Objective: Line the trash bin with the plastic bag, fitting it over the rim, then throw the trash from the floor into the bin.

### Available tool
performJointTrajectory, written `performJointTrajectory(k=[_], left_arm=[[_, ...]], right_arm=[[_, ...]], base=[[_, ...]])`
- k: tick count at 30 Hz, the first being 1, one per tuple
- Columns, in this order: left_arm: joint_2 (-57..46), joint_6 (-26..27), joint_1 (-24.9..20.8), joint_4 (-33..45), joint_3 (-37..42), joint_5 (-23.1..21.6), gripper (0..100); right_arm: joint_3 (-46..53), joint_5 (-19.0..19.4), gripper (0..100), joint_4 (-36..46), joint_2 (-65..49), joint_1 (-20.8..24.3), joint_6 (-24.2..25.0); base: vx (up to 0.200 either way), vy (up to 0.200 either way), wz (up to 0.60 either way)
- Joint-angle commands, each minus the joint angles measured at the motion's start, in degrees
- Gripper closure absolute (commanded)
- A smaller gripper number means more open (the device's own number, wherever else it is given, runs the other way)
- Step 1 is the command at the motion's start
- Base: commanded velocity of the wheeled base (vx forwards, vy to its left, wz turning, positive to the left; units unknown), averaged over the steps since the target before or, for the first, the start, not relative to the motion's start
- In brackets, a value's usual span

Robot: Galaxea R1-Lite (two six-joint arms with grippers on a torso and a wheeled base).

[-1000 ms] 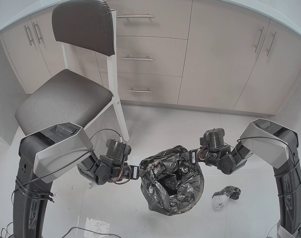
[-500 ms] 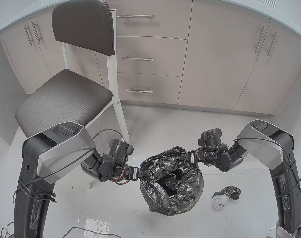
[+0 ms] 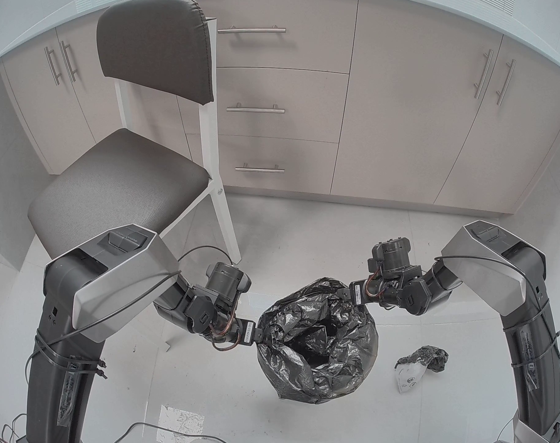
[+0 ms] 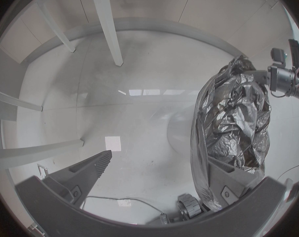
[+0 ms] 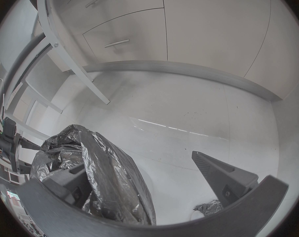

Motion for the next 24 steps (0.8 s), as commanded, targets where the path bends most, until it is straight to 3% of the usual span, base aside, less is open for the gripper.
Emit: performJointTrajectory(k=[1, 18, 24], left_arm=[[0.06, 0.01, -0.06, 2.72, -1.77, 0.06, 0], [-0.21, 3.88, 0.03, 5.88, -1.95, -0.11, 0], [-0.47, 5.11, 0.12, 7.29, -1.86, -0.64, 0]], right_arm=[[0.00, -0.01, 0, -0.03, -0.31, -0.24, 0.01], [2.29, -0.01, 0, 0.68, -2.77, -4.37, -0.43], [4.40, -0.01, 0, 0.59, -4.00, -3.93, -0.43]], base=[[0.000, 0.000, 0.00], [0.000, 0.000, 0.00], [0.000, 0.000, 0.00]])
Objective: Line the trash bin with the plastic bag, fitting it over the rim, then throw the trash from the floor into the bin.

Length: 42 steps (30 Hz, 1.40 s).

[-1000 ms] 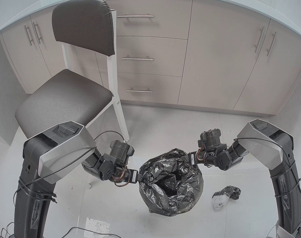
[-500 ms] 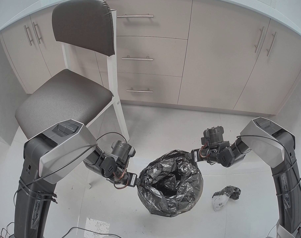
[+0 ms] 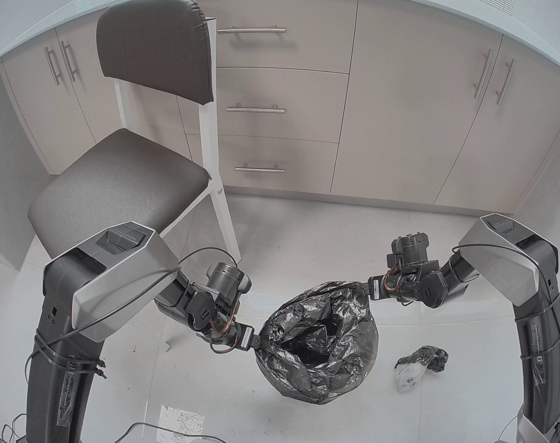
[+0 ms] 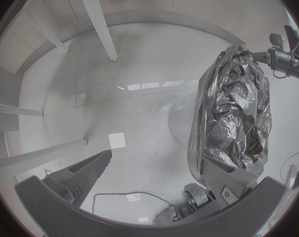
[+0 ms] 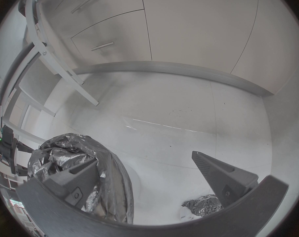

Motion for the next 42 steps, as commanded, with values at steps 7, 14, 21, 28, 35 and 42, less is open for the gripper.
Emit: performJointTrajectory(k=[7, 14, 21, 28, 35, 42], left_arm=[[-1.37, -0.17, 0.46, 1.26, 0.31, -0.77, 0], [-5.76, -0.17, 0.55, 0.82, 5.05, -5.26, 0], [-8.84, 0.09, 0.28, -0.94, 11.12, -4.64, 0], [-6.91, 0.36, 0.20, -1.12, 10.59, -1.83, 0], [-5.50, 0.36, -0.07, -1.38, 9.80, -0.07, 0], [-5.06, 0.18, -0.07, -3.22, 9.71, 0.90, 0]], right_arm=[[7.89, 0.11, 0, -0.60, -10.52, 5.02, 0.99], [14.66, 1.26, 0, -0.77, -16.59, 8.62, 2.66], [17.21, 0.82, 0, -1.57, -13.86, 6.69, 2.83], [18.70, 0.55, 0, -4.73, -9.82, 5.64, 3.19], [18.27, -0.06, 0, -5.87, -5.95, 5.37, 3.10], [16.07, 0.03, 0, -6.05, -3.67, 3.70, 3.19]], base=[[0.000, 0.000, 0.00], [0.000, 0.000, 0.00], [0.000, 0.000, 0.00], [0.000, 0.000, 0.00], [0.000, 0.000, 0.00], [0.000, 0.000, 0.00]])
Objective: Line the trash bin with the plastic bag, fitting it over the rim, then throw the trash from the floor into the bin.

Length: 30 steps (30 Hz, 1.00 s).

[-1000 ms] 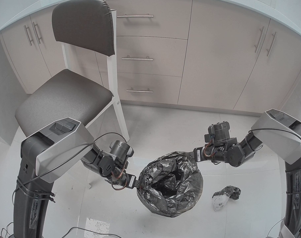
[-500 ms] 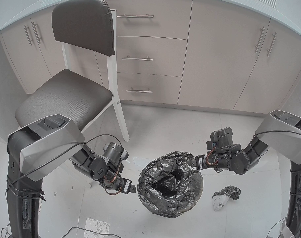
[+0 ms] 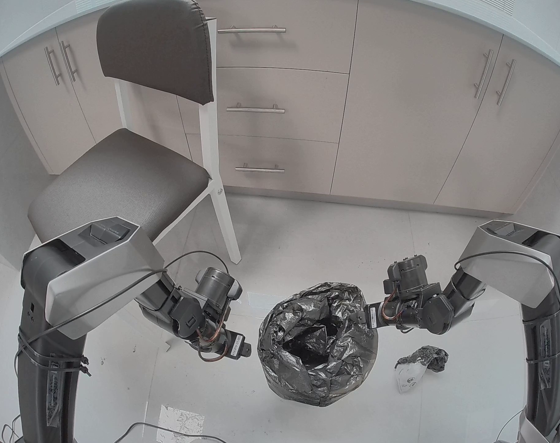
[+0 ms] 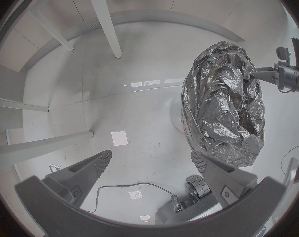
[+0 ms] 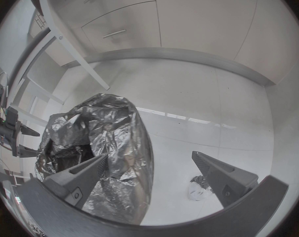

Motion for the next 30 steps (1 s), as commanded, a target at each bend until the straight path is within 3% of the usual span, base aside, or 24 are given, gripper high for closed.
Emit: performJointTrajectory(k=[1, 11, 15, 17, 21, 22, 24, 27, 30], left_arm=[[0.62, -0.15, -0.01, -0.13, -0.14, 0.04, 0], [0.62, -0.24, -0.01, -0.04, -0.14, 0.04, 0], [-0.43, -0.85, 0.43, -0.04, 0.30, -0.75, 0], [-1.93, -1.91, 0.61, 0.05, 0.74, -2.68, 0], [-13.44, -3.14, 0.78, 0.84, 9.26, -16.13, 0], [-14.58, -3.14, 0.70, 0.84, 10.06, -17.10, 0], [-23.72, -3.49, 0.17, 0.75, 17.09, -23.16, 0], [-28.21, -3.58, -1.15, 0.14, 21.83, -23.78, 0], [-29.35, -8.32, -1.77, -5.14, 27.63, -23.42, 0]], right_arm=[[-0.72, 0.07, 0, 0.01, 1.93, -1.13, 0.02], [-0.72, -0.19, 0, -0.43, 0.17, -1.57, 0.10], [4.20, -0.19, 0, -1.04, -7.65, 0.62, 3.44], [7.28, 0.16, 0, -1.04, -13.28, 3.00, 5.55], [16.95, 0.25, 0, -0.78, -26.37, 5.55, 7.66], [17.56, 0.34, 0, -0.78, -27.08, 5.55, 7.75], [20.99, 0.60, 0, -1.04, -30.59, 5.55, 8.10], [20.64, 0.60, 0, -1.13, -30.15, 5.63, 8.10], [14.31, 0.34, 0, -0.78, -23.56, 7.22, 7.31]], base=[[0.000, 0.000, 0.00], [0.000, 0.000, 0.00], [0.000, 0.000, 0.00], [0.000, 0.000, 0.00], [0.000, 0.000, 0.00], [0.000, 0.000, 0.00], [0.000, 0.000, 0.00], [0.000, 0.000, 0.00], [0.000, 0.000, 0.00]])
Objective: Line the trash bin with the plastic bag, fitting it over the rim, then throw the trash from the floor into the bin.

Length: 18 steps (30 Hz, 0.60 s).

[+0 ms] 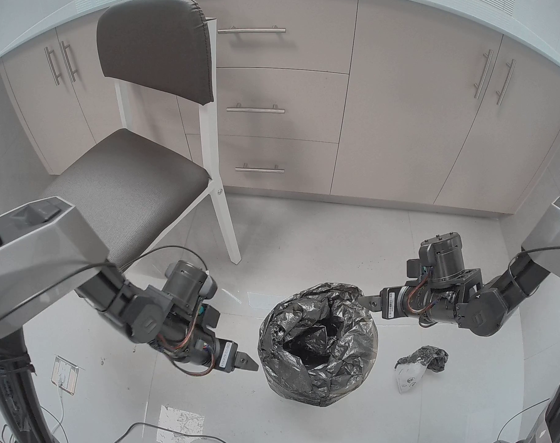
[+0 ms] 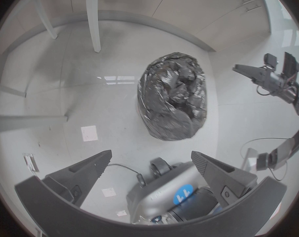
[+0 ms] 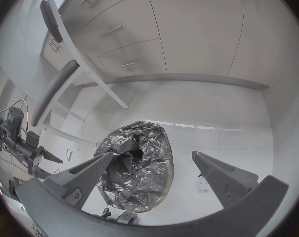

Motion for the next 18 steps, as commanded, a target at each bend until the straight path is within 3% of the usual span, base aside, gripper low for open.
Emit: performJointTrajectory(k=[1, 3, 10, 15, 16, 18], left_arm=[[-13.72, -5.13, -1.54, -5.61, 13.49, -4.89, 0], [-10.82, -8.38, -1.19, -14.40, 17.53, -4.89, 0], [-1.50, -8.73, -0.58, -34.44, 22.98, -5.77, 0], [1.14, -9.88, 1.18, -42.88, 25.18, -9.29, 0], [1.05, -11.19, 1.97, -44.72, 26.06, -12.28, 0], [0.96, -12.51, 2.50, -45.87, 26.23, -14.12, 0]], right_arm=[[-1.83, -0.08, 0, 0.29, -0.86, 3.11, 0.50], [-8.94, -0.52, 0, 2.57, 4.86, 5.04, 0.50], [-17.03, -0.43, 0, 6.79, 12.68, 11.11, 0.94], [-19.76, 0.18, 0, 6.53, 15.84, 12.08, 1.02], [-21.34, 0.18, 0, 6.53, 17.42, 12.08, 1.02], [-22.57, 0.27, 0, 6.61, 18.66, 11.90, 1.02]], base=[[0.000, 0.000, 0.00], [0.000, 0.000, 0.00], [0.000, 0.000, 0.00], [0.000, 0.000, 0.00], [0.000, 0.000, 0.00], [0.000, 0.000, 0.00]])
